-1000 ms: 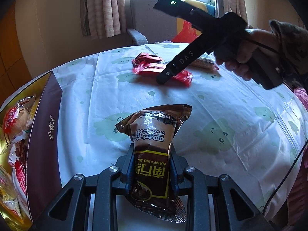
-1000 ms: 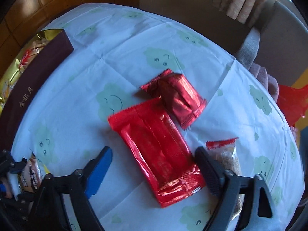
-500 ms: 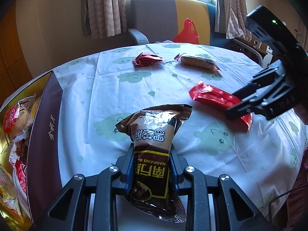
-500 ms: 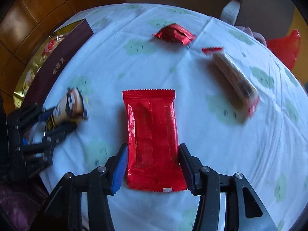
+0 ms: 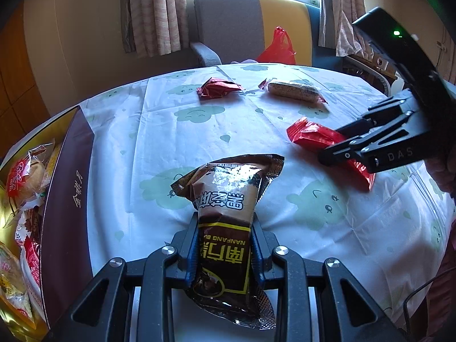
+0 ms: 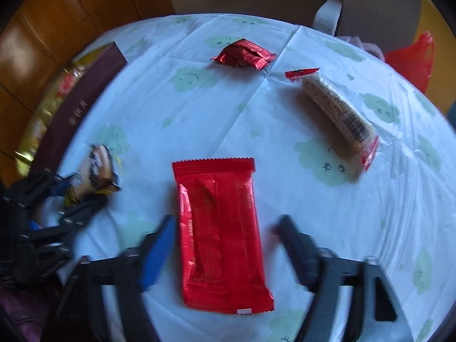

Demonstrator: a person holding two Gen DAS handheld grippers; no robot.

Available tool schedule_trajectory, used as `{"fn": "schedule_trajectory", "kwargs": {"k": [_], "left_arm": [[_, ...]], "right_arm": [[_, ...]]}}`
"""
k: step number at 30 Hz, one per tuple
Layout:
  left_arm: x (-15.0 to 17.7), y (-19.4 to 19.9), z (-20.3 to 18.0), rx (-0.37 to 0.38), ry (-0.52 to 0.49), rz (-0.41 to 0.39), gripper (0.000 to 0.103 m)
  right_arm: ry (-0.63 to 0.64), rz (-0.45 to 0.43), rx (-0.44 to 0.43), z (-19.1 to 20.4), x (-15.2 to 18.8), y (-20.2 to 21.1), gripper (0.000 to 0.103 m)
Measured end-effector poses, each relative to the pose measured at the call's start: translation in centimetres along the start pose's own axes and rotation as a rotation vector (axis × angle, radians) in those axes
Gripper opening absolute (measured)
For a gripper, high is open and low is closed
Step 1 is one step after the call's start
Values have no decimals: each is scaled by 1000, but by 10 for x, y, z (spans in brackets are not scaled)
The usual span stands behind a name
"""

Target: Organize snacks

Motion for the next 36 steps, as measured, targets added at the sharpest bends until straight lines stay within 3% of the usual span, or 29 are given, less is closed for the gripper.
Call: {"fn": "schedule_trajectory", "kwargs": {"k": [2,9,17,26,36], "left_arm": [[0,0,0,0,-5,4,31],[-5,2,5,8,30,52,28],[-7,29,13,-32,54,29,28],[-10,48,10,-42,59,8,28],[-7,43,6,-49,48,24,28]], "right_arm": [[5,-19,19,12,2,2,39],[-84,-80,84,28,19,4,45],[-111,-178,183,36,22,3,43],[-137,-322,212,37,30,5,44],[-157,-358,209,36,30,6,44]]}}
Point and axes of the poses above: each gripper's, at about its wrist camera, not at the fingertips, and y roughly against the way its jaws point, z to its left, x to its underside, the point moved 7 cm from there along -y, roughly the way its jaws point, and after that the axes turned 3 degrees about -z, right-handed, at the moved point
